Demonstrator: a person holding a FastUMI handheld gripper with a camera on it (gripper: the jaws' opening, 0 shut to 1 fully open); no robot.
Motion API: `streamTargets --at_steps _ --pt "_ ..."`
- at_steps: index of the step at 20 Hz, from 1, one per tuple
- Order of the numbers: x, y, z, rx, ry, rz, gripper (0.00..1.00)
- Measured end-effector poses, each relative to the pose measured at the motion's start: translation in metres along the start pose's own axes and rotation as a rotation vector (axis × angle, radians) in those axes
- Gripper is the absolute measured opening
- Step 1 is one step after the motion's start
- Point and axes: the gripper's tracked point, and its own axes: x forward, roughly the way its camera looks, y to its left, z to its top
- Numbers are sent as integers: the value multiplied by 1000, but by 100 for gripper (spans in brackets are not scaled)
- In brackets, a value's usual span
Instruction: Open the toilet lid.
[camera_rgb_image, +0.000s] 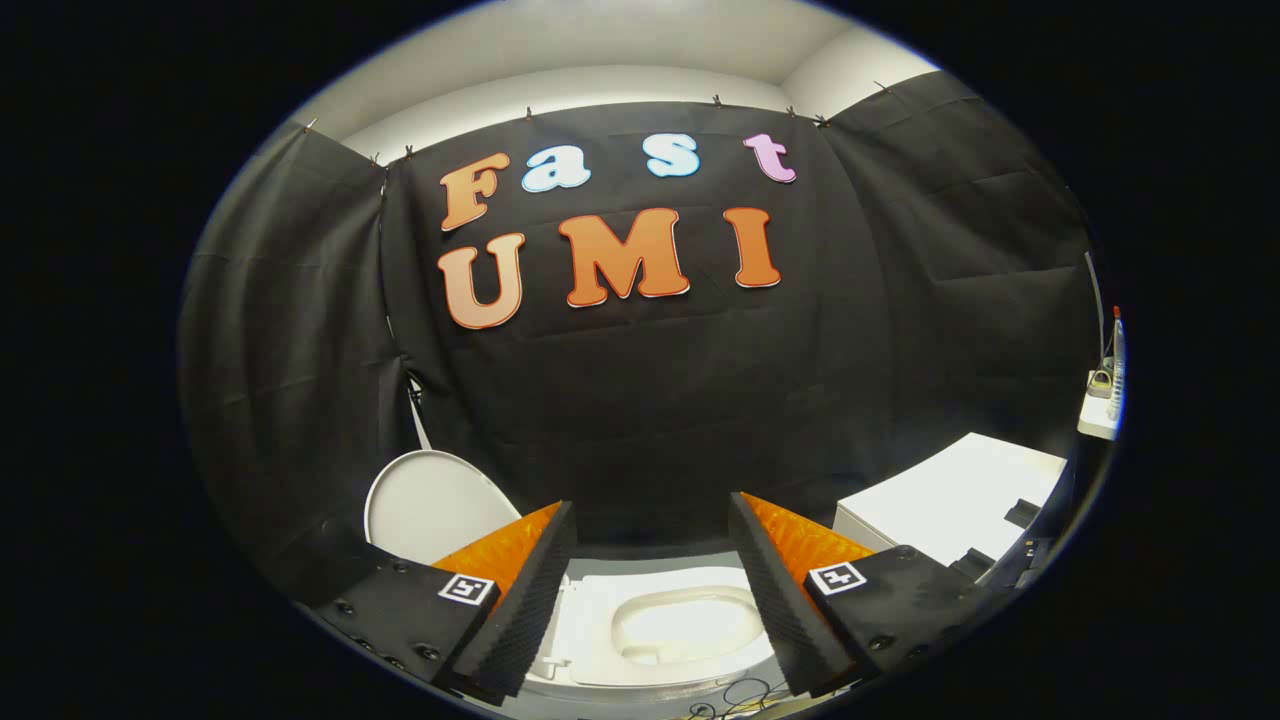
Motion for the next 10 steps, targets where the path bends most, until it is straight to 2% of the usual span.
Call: streamTargets --at_steps 10 --pt "0 3 2 -1 -5 3 98"
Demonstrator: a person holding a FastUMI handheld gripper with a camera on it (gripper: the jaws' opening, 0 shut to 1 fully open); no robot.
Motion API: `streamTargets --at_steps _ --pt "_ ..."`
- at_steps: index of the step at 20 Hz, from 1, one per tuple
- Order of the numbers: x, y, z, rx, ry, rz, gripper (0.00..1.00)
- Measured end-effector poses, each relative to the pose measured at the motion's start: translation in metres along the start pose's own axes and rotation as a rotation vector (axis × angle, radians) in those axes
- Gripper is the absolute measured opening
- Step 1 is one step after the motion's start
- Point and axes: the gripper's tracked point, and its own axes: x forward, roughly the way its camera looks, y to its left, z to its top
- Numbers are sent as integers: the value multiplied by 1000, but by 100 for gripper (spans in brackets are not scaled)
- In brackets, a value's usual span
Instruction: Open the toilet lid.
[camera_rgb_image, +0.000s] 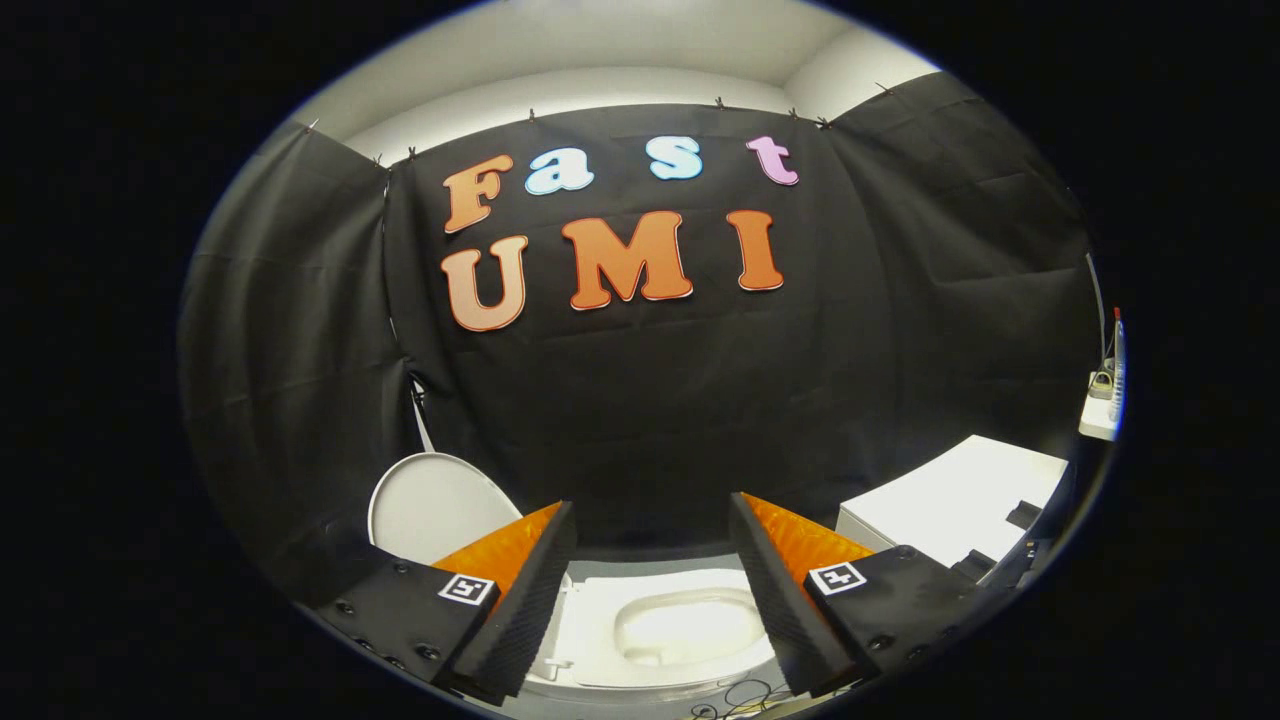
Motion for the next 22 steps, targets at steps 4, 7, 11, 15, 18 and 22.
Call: streamTargets --at_steps 4,7,11,15,18,22 --pt "-2 -4 4 -1 -10 -9 98" --pt "-4 -6 7 -3 -22 -13 98" --pt "-5 -10 8 -2 -23 -18 98" --pt "-8 -9 9 -4 -29 -17 98" --pt "-7 -7 8 -9 -32 -15 98" --pt "-6 -5 9 -21 -42 -11 98"
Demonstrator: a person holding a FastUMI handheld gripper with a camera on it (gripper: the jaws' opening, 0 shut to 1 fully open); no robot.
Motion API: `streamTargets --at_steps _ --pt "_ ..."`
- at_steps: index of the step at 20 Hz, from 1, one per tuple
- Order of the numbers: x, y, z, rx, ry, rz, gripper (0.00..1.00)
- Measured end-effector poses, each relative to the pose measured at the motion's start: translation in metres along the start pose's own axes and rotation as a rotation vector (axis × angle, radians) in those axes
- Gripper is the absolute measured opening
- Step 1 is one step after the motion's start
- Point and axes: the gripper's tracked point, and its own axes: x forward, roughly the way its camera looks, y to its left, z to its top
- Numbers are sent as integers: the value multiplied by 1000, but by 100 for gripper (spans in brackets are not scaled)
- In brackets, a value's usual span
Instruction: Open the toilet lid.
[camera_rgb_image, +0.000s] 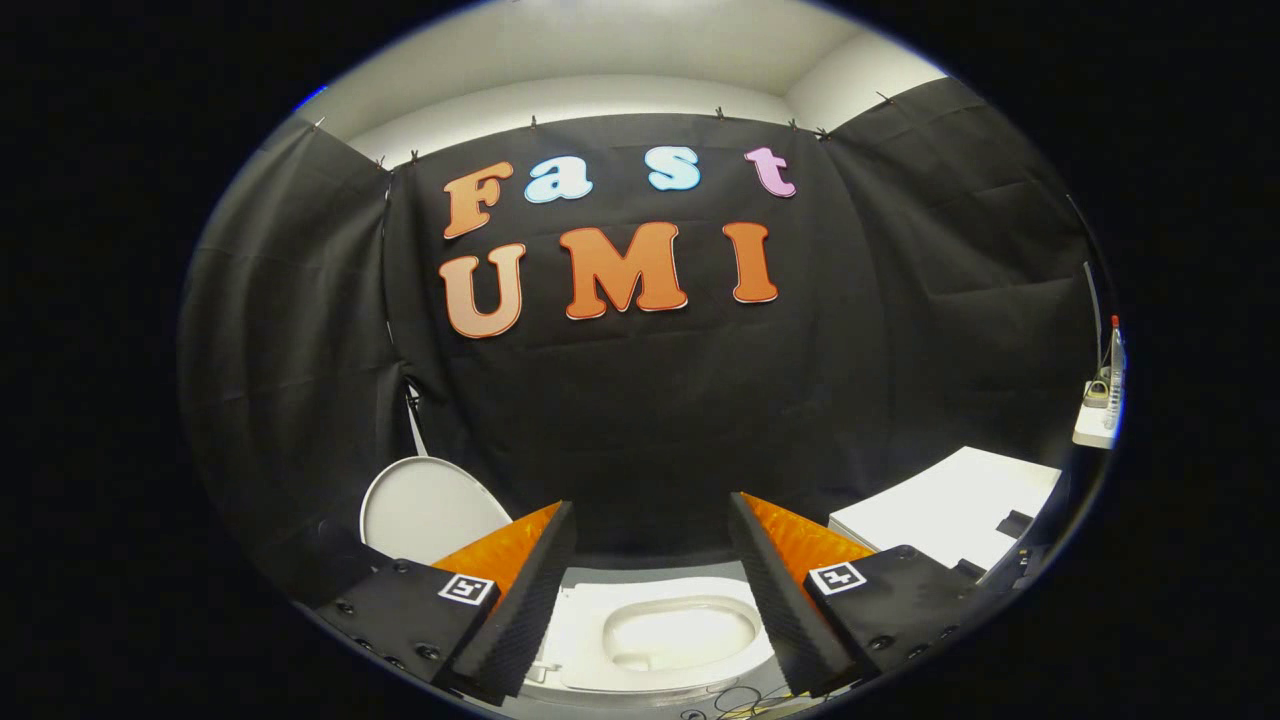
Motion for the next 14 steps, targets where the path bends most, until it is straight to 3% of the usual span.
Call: streamTargets --at_steps 14 --pt "0 -6 1 -9 -24 -8 98"
